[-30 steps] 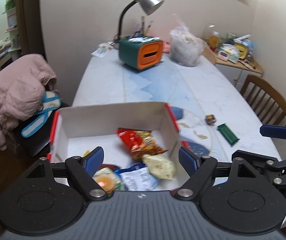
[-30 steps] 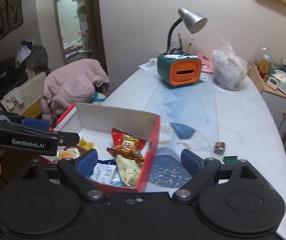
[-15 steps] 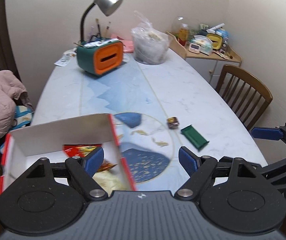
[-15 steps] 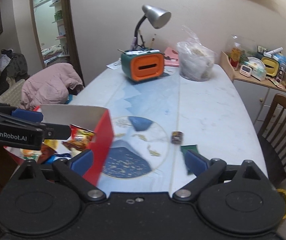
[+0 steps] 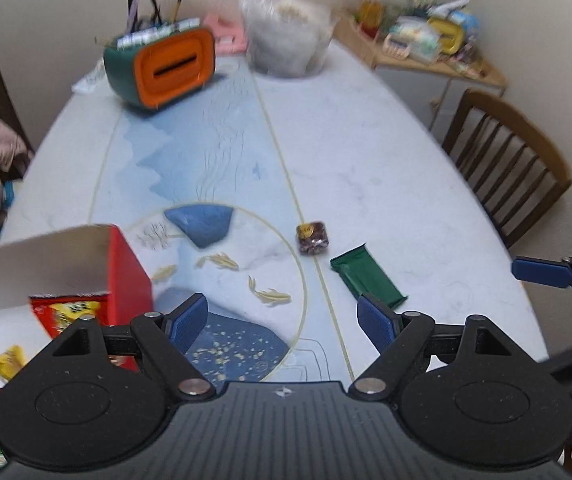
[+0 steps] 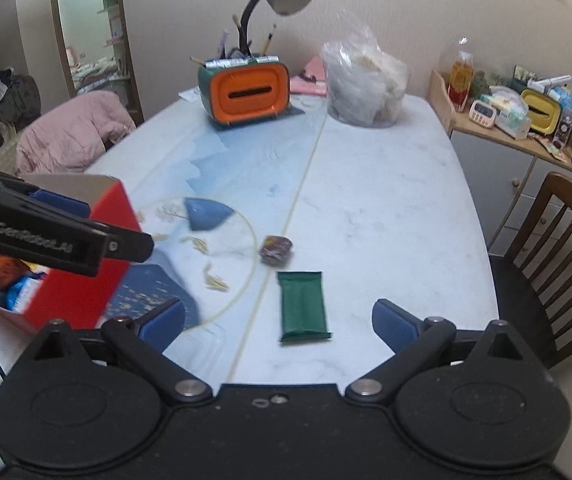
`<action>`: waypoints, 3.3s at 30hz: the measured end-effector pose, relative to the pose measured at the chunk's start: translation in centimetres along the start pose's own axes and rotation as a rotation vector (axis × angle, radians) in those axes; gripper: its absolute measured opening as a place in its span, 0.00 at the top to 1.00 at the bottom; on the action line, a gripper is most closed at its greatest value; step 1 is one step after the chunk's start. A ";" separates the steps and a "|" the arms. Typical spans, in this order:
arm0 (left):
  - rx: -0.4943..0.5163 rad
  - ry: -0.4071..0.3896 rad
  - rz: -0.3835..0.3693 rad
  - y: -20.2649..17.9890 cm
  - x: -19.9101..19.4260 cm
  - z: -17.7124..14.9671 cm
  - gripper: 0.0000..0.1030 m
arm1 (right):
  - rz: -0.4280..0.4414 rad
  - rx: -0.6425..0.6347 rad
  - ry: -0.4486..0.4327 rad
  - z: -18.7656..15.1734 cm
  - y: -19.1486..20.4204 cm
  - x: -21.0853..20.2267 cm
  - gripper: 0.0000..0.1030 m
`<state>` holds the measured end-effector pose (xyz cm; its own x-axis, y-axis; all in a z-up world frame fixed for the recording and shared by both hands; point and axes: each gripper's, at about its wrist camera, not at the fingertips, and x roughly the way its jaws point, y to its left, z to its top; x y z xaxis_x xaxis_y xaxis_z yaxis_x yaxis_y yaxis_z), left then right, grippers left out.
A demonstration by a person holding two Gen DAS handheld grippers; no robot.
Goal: Organize snacks
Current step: 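Withdraw both open tools from the box toward the last snacks, then grasp the brown wrapped cake with the left tool while the right tool grasps the green bar, then carry the brown cake and green bar over the box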
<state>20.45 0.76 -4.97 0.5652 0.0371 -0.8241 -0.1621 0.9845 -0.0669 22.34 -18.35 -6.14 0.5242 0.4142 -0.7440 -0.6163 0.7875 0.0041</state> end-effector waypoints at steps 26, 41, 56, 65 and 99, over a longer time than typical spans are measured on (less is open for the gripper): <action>-0.205 0.214 0.020 -1.7 16.3 5.9 0.20 | 0.065 -0.109 0.186 -0.2 -2.5 14.4 0.19; -0.175 0.205 0.047 -2.5 18.1 5.7 0.28 | 0.065 -0.123 0.161 -0.6 -2.0 14.7 0.49; -0.194 0.181 0.025 -2.4 16.3 4.9 0.67 | 0.031 -0.030 0.147 -0.6 -2.9 12.8 0.59; -0.220 0.128 -0.026 -1.3 10.7 4.0 0.67 | 0.043 0.006 0.086 0.3 -2.4 8.2 0.59; -0.144 -0.060 -0.043 9.0 -10.9 -3.7 0.67 | 0.097 0.006 -0.107 2.6 11.7 -6.6 0.59</action>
<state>9.81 8.61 1.37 0.6203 0.0100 -0.7843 -0.2491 0.9507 -0.1849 13.17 -10.67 0.60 0.5221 0.5347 -0.6645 -0.6637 0.7440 0.0772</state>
